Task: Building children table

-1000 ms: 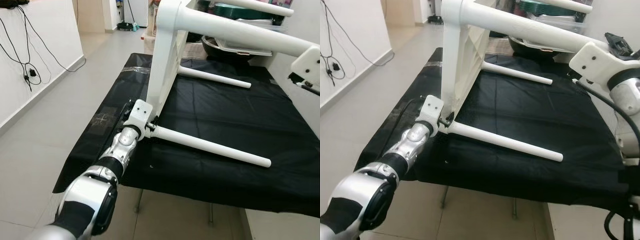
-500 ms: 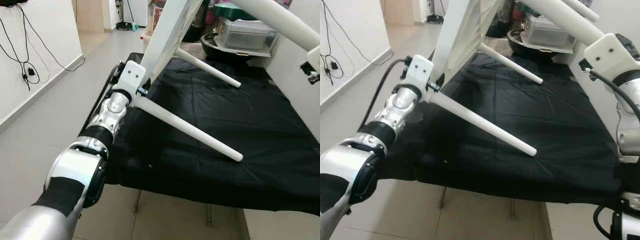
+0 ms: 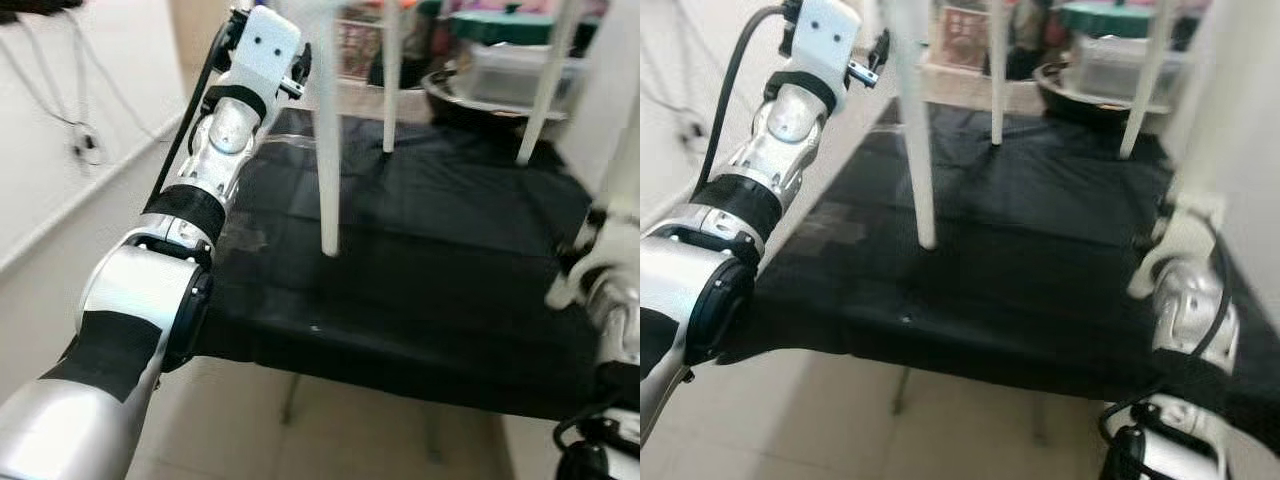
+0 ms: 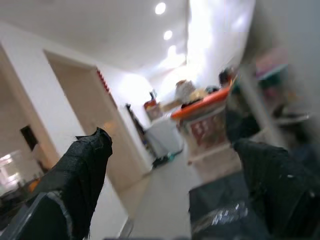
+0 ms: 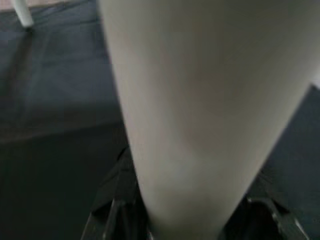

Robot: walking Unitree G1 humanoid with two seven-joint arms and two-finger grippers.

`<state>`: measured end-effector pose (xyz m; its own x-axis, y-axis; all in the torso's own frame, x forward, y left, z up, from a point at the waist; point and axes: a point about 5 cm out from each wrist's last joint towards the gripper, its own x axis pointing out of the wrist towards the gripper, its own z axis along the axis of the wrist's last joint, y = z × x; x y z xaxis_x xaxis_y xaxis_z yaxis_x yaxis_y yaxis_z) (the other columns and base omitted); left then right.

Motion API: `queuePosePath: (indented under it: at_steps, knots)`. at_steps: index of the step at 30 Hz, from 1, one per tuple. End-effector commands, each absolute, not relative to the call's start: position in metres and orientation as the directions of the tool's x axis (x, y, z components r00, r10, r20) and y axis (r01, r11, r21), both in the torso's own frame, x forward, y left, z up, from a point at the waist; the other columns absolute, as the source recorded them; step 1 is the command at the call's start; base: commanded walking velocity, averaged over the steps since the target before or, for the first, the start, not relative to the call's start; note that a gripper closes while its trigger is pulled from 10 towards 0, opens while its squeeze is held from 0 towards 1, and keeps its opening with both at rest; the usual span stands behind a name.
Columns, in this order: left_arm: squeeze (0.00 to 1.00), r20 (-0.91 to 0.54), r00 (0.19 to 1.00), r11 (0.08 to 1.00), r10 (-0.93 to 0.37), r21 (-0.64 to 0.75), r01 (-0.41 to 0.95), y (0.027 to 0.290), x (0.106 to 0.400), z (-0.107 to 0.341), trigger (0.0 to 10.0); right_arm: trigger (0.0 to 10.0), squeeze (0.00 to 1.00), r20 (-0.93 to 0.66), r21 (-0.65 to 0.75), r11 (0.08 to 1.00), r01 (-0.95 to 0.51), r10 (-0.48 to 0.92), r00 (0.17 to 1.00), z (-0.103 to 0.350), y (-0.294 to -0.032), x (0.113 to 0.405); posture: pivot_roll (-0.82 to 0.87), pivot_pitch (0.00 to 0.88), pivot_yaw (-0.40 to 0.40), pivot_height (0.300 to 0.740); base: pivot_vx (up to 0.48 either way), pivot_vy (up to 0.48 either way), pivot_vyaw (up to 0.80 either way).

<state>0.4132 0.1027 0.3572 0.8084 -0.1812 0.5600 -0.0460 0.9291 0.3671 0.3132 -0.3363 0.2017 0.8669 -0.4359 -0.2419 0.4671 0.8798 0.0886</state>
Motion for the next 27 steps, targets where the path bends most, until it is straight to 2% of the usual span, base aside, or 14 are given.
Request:
queuePosePath:
  at_steps: [1,3,4,5,6,10,14,15,18,19,23,24,25,27]
  knots:
    - [0.00,0.558,0.801,0.927,-0.214,0.375,-0.013,0.098,0.412,0.357,10.0,0.0,0.00,-0.211,0.128,0.886,0.446,-0.415,0.885,0.207,-0.320,0.314,0.04,0.000,-0.055,0.740,0.000,0.000,0.00]
    - [0.00,0.558,0.801,0.927,-0.214,0.375,-0.013,0.098,0.412,0.357,10.0,0.0,0.00,-0.211,0.128,0.886,0.446,-0.415,0.885,0.207,-0.320,0.314,0.04,0.000,-0.055,0.740,0.000,0.000,0.00]
    - [0.00,0.565,0.792,0.927,-0.233,0.376,0.005,0.096,0.411,0.358,10.0,0.0,0.00,-0.213,0.127,0.892,0.433,-0.402,0.891,0.203,-0.311,0.315,0.04,0.000,-0.055,0.740,0.000,0.000,0.00]
    - [0.00,0.569,0.762,0.916,-0.308,0.393,0.077,0.088,0.408,0.357,10.0,0.0,0.00,-0.219,0.115,0.905,0.411,-0.380,0.899,0.194,-0.295,0.315,0.04,0.000,-0.055,0.740,0.000,0.000,0.00]
    - [0.00,0.569,0.762,0.916,-0.308,0.393,0.077,0.088,0.408,0.357,10.0,0.0,0.00,-0.219,0.115,0.905,0.411,-0.380,0.899,0.194,-0.295,0.315,0.04,0.000,-0.055,0.740,0.000,0.000,0.00]
    - [0.00,0.553,0.684,0.860,-0.476,0.454,0.232,0.069,0.400,0.336,10.0,0.0,0.00,-0.239,0.080,0.931,0.357,-0.330,0.913,0.170,-0.255,0.310,0.05,0.000,-0.050,0.740,0.000,0.000,0.00]
    - [0.00,0.524,0.691,0.848,-0.498,0.461,0.262,0.069,0.398,0.314,10.0,0.0,0.00,-0.267,0.069,0.935,0.349,-0.320,0.909,0.159,-0.244,0.306,0.05,0.000,-0.050,0.740,0.000,0.000,0.00]
    - [0.00,0.483,0.715,0.844,-0.506,0.450,0.293,0.071,0.396,0.285,10.0,0.0,0.00,-0.299,0.035,0.941,0.338,-0.313,0.902,0.147,-0.234,0.301,0.05,0.000,-0.052,0.740,0.000,0.000,0.00]
    - [0.00,0.469,0.725,0.844,-0.505,0.443,0.302,0.073,0.395,0.276,10.0,0.0,0.00,-0.310,0.018,0.943,0.334,-0.312,0.898,0.144,-0.232,0.299,0.05,0.000,-0.052,0.740,0.000,0.000,0.00]
    - [0.00,0.453,0.737,0.847,-0.501,0.433,0.310,0.074,0.393,0.263,10.0,10.0,0.00,-0.328,0.012,0.945,0.327,-0.305,0.894,0.139,-0.229,0.297,0.05,0.000,-0.054,0.740,0.000,0.000,0.00]
    - [0.00,0.418,0.769,0.862,-0.483,0.382,0.334,0.077,0.389,0.238,10.0,10.0,0.00,-0.336,-0.001,0.950,0.312,-0.295,0.895,0.133,-0.223,0.291,0.05,0.000,-0.055,0.740,0.000,0.000,0.00]
    - [0.00,0.411,0.771,0.861,-0.486,0.374,0.344,0.077,0.386,0.230,10.0,10.0,0.44,-0.317,0.007,0.956,0.294,-0.277,0.907,0.135,-0.218,0.289,0.05,0.000,-0.056,0.740,0.000,0.000,0.00]
    - [0.00,0.405,0.776,0.865,-0.484,0.357,0.353,0.078,0.383,0.223,10.0,10.0,1.00,-0.287,0.020,0.959,0.283,-0.265,0.921,0.139,-0.213,0.287,0.06,0.000,-0.058,0.740,0.000,0.000,0.00]
    - [0.00,0.402,0.778,0.867,-0.483,0.348,0.358,0.078,0.381,0.219,10.0,10.0,1.00,-0.266,0.031,0.961,0.276,-0.258,0.929,0.142,-0.210,0.286,0.06,0.000,-0.058,0.740,0.000,0.000,0.00]
